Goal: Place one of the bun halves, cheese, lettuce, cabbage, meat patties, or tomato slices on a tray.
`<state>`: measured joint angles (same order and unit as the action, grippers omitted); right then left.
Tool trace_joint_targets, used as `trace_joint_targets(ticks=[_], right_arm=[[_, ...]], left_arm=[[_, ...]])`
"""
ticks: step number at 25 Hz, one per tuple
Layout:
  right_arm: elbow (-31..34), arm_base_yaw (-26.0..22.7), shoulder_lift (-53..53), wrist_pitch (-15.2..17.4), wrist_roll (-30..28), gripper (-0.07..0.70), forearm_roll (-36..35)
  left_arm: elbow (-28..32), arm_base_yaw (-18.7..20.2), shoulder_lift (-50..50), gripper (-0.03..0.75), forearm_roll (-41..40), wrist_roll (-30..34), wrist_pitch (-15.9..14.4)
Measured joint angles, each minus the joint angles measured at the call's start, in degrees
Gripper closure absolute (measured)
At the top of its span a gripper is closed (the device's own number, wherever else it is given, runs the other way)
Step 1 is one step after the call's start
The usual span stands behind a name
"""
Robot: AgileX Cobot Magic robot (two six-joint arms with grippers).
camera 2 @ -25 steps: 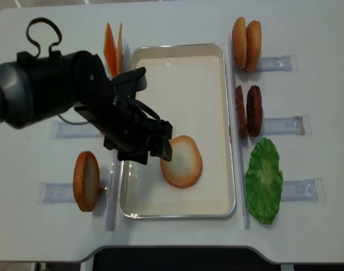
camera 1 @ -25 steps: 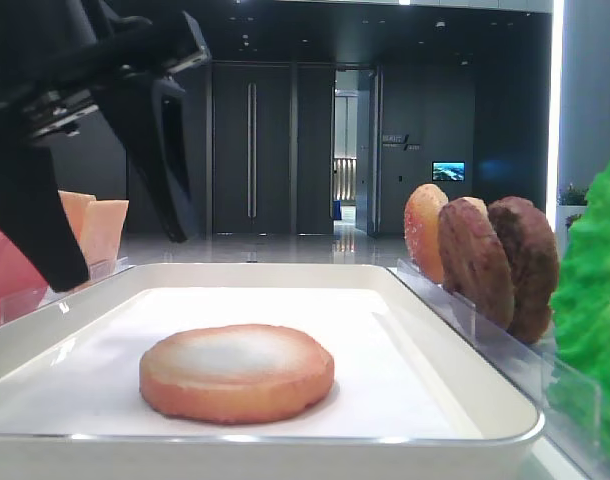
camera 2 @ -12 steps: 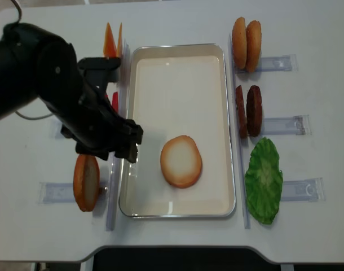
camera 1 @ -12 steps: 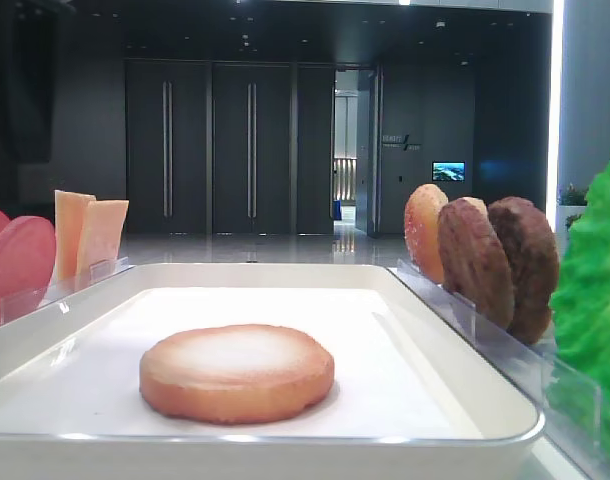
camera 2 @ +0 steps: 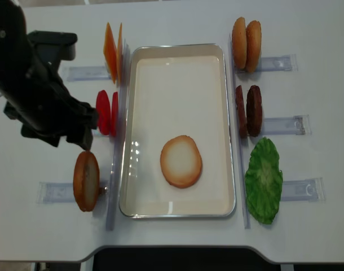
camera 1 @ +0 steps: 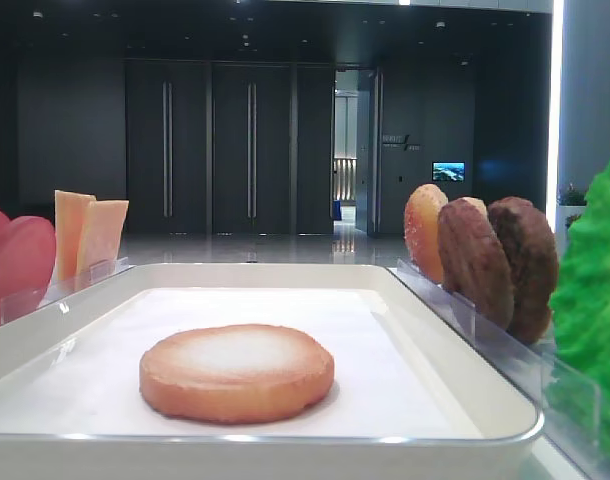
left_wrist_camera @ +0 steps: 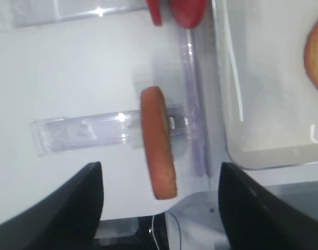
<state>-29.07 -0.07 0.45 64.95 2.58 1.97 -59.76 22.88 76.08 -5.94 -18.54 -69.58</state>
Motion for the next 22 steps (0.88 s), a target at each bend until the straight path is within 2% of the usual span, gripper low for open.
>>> trace_joint_targets(ticks=[10, 13, 16, 22], right_arm=[[0.0, 0.0, 0.0, 0.0, 0.0, 0.232, 0.0], [0.0, 0.0, 0.0, 0.0, 0.0, 0.232, 0.0], [0.0, 0.0, 0.0, 0.0, 0.0, 0.232, 0.0], [0.0, 0.0, 0.0, 0.0, 0.0, 0.232, 0.0]], left_arm=[[-0.1, -16.6, -6.1, 0.188, -2.3, 7.0, -0.4], [-0.1, -20.3, -6.8, 0.188, -2.0, 9.5, -0.5], [-0.1, -22.4, -7.7, 0.188, -1.9, 11.2, -0.5], [2.3, -22.6, -16.9, 0.188, -1.7, 12.0, -0.6]])
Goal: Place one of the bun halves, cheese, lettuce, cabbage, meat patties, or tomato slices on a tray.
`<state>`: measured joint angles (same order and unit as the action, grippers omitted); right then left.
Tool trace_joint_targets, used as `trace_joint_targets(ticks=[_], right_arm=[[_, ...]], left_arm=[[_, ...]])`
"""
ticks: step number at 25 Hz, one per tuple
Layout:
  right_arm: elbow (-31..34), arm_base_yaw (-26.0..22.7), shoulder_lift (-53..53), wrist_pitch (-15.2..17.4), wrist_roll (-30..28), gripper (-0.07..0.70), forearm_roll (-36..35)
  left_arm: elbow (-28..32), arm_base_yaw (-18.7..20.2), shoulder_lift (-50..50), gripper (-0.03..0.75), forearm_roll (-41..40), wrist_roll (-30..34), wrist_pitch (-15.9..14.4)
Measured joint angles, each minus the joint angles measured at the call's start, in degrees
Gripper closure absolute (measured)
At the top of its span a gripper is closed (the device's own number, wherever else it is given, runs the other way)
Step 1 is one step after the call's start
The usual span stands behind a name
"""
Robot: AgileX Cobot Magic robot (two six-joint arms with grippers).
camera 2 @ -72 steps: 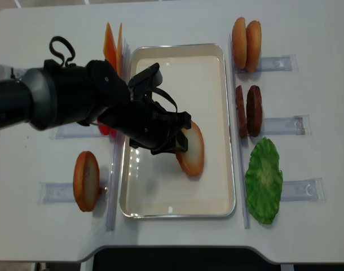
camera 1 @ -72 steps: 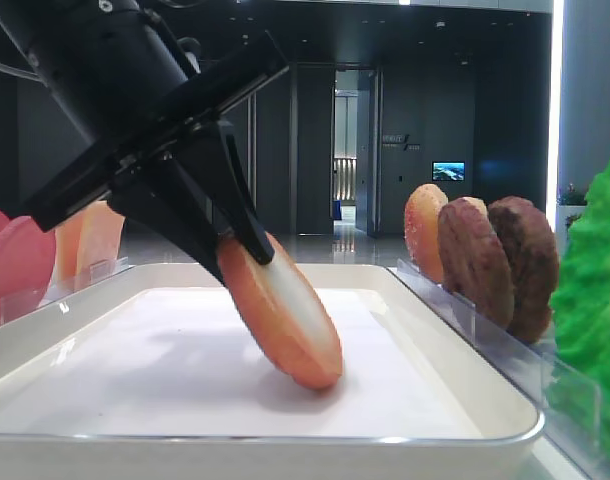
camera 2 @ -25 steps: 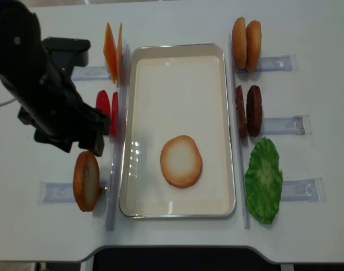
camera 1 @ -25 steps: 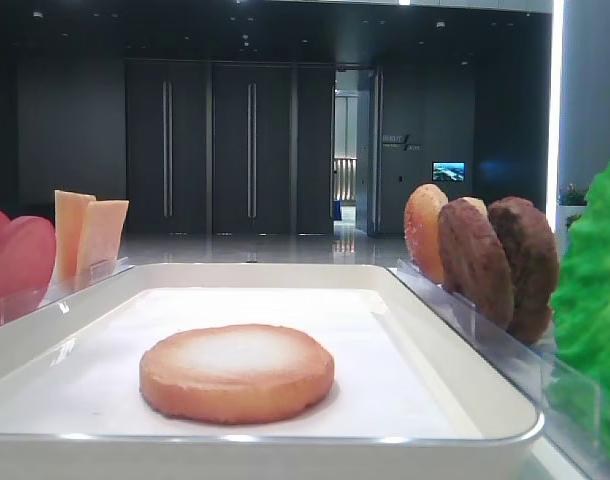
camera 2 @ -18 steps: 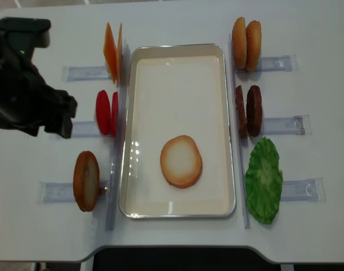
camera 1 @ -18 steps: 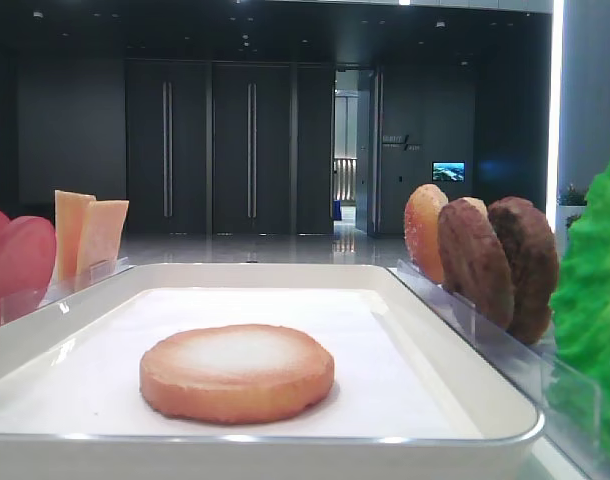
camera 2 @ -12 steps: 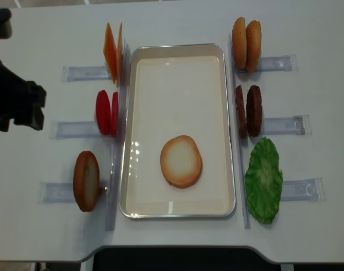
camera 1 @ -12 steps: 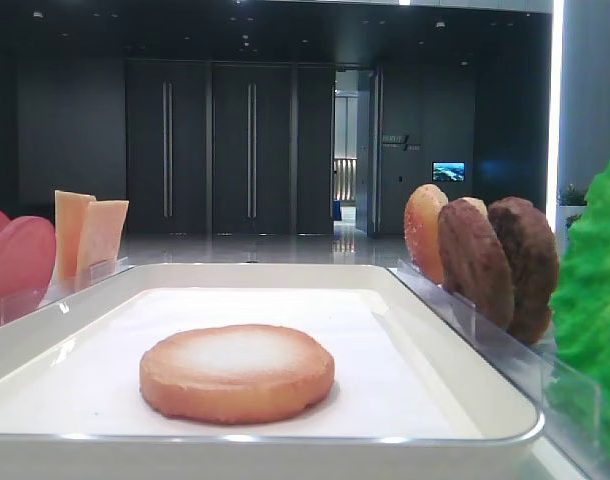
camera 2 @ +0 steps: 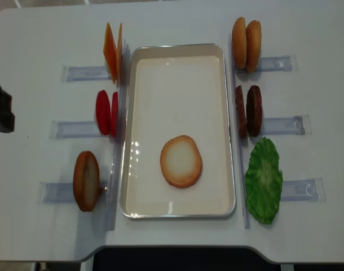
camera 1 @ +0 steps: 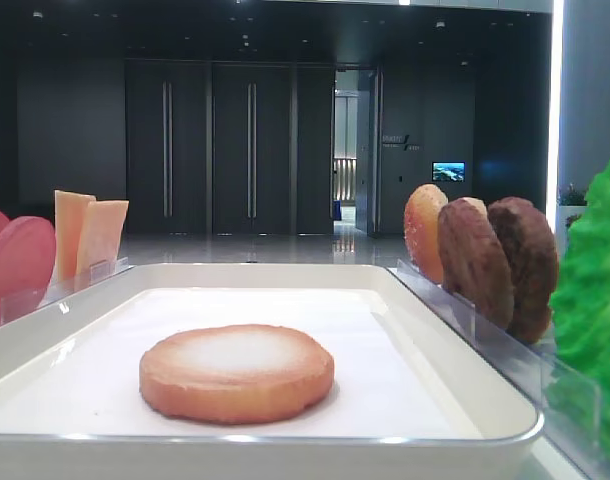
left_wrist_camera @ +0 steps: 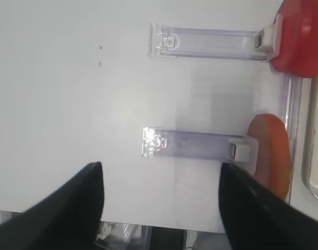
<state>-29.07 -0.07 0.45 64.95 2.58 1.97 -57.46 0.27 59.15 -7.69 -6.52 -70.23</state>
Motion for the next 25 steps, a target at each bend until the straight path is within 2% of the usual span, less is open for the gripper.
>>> trace_joint_targets(ticks=[11, 19, 25], right_arm=[[0.0, 0.0, 0.0, 0.0, 0.0, 0.232, 0.0], [0.0, 0.0, 0.0, 0.0, 0.0, 0.232, 0.0], [0.0, 0.0, 0.0, 0.0, 0.0, 0.232, 0.0]], left_arm=[[12.2, 0.0, -31.6, 0.189, 0.9, 0.9, -1.4], [16.1, 0.0, -45.6, 0.189, 2.1, 1.3, -2.0], [19.9, 0.0, -53.1, 0.190, 4.0, 3.8, -2.0]])
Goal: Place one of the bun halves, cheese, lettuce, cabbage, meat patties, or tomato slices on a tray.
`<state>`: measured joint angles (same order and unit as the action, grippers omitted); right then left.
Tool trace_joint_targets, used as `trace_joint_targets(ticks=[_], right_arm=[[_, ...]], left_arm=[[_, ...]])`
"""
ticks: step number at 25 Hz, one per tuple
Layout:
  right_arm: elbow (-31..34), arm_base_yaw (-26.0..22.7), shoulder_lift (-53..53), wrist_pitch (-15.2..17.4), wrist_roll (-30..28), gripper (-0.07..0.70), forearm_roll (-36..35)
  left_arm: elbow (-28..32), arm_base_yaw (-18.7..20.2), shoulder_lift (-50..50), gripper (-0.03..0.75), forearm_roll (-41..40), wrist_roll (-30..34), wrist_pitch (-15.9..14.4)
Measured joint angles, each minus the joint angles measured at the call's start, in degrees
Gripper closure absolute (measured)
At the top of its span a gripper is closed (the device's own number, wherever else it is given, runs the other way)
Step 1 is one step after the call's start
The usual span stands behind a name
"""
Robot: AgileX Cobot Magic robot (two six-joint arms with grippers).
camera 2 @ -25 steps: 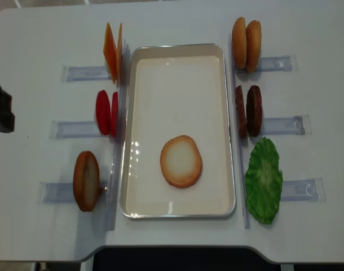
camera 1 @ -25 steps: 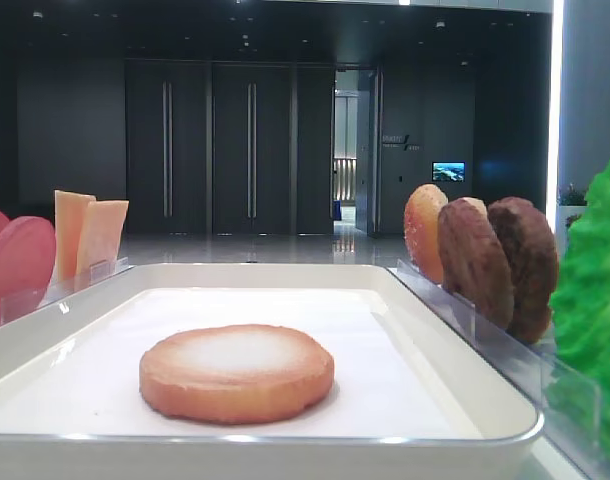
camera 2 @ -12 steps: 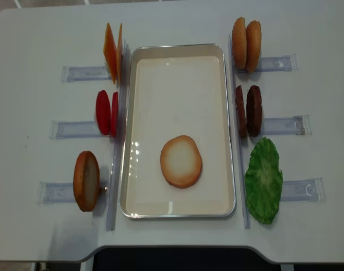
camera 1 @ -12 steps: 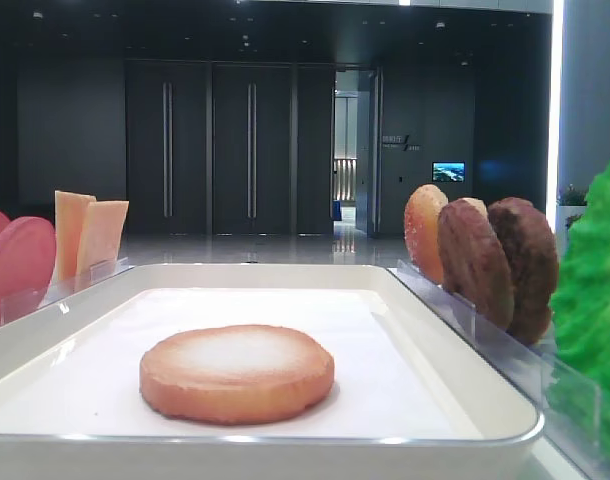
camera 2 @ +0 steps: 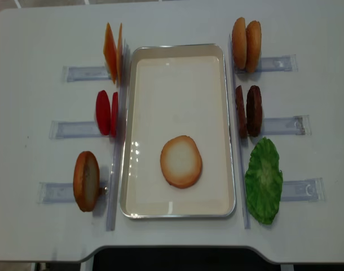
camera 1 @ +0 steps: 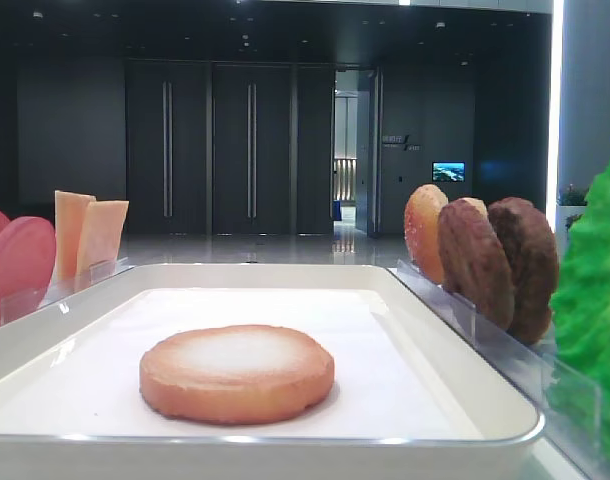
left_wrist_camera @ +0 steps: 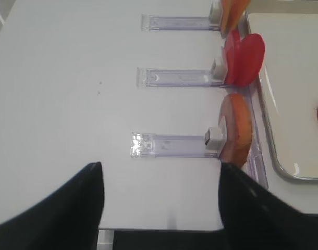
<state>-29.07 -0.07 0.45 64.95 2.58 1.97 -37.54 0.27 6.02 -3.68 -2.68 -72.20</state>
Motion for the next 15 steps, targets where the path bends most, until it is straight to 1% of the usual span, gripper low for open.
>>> trace_joint_targets(ticks=[2, 6, 8, 10, 12, 15], right_arm=[[0.0, 0.0, 0.0, 0.0, 0.0, 0.232, 0.0], [0.0, 0.0, 0.0, 0.0, 0.0, 0.232, 0.0], [0.0, 0.0, 0.0, 0.0, 0.0, 0.232, 0.0], [0.0, 0.0, 0.0, 0.0, 0.0, 0.232, 0.0], [0.0, 0.0, 0.0, 0.0, 0.0, 0.232, 0.0], [0.0, 0.0, 0.0, 0.0, 0.0, 0.232, 0.0]], left_arm=[[1.5, 0.0, -2.0, 0.190, 1.1, 0.6, 0.2], [4.8, 0.0, -5.6, 0.190, 3.4, 3.5, 3.2], [6.6, 0.0, -6.9, 0.190, 4.6, 4.9, 4.2], [8.5, 0.0, -6.9, 0.190, 5.2, 5.8, 4.9], [9.6, 0.0, -6.9, 0.190, 5.7, 5.9, 6.3], [10.2, 0.0, -6.9, 0.190, 5.8, 5.9, 7.6]])
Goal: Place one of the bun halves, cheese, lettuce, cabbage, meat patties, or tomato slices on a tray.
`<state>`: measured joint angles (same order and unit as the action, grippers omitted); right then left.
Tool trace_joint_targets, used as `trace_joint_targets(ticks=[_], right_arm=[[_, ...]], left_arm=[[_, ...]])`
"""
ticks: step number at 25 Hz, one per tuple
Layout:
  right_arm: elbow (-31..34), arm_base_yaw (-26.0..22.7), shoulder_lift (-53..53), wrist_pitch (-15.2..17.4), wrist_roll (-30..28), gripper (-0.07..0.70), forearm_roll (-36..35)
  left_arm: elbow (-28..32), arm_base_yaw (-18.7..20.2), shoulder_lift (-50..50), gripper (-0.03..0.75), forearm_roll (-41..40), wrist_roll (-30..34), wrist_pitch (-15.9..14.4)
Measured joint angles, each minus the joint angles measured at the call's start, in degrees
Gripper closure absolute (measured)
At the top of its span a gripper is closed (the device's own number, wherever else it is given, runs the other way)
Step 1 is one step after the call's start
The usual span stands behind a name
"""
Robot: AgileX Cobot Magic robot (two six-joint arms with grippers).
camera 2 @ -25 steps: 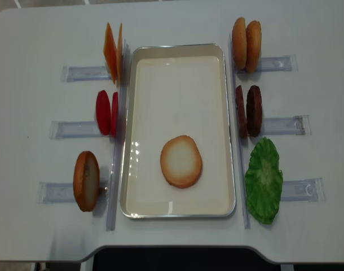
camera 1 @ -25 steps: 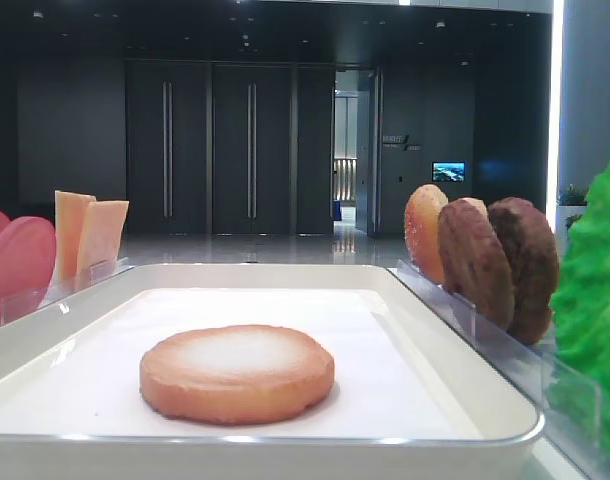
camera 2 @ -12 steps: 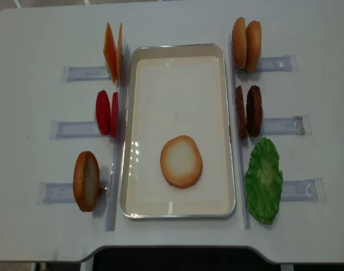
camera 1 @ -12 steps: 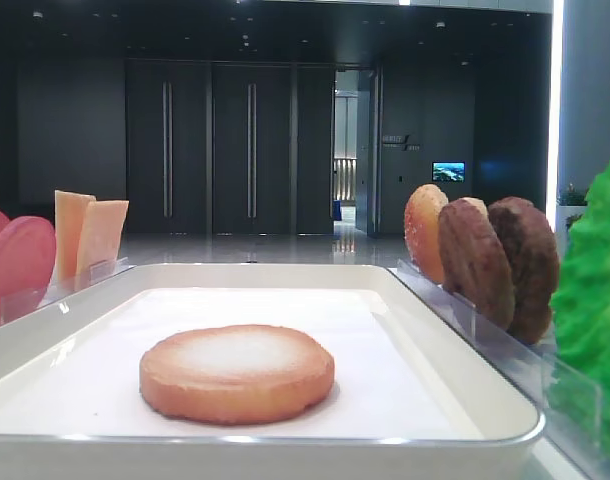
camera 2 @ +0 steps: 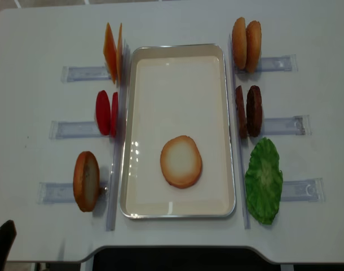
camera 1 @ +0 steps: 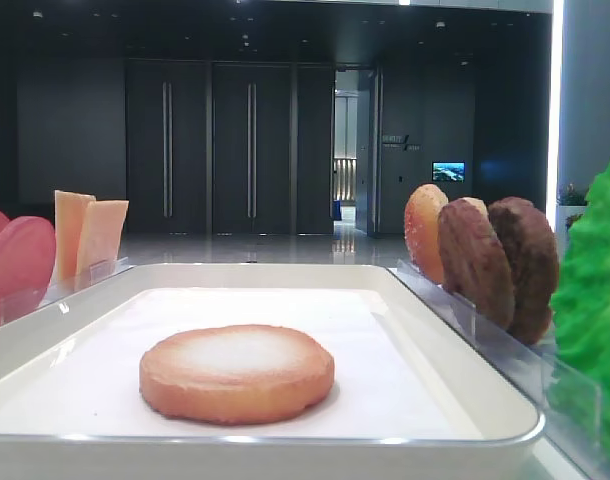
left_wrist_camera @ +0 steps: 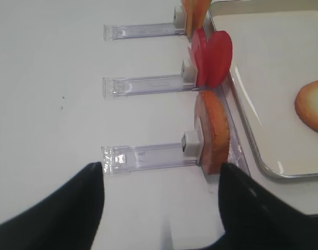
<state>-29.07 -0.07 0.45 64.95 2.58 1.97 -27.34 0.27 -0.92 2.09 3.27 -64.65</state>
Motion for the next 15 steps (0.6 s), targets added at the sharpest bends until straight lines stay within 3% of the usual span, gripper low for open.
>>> trace_joint_targets(ticks=[15], right_arm=[[0.0, 0.0, 0.0, 0.0, 0.0, 0.232, 0.0]], left_arm=[[0.0, 0.0, 0.0, 0.190, 0.0, 0.0, 0.8]])
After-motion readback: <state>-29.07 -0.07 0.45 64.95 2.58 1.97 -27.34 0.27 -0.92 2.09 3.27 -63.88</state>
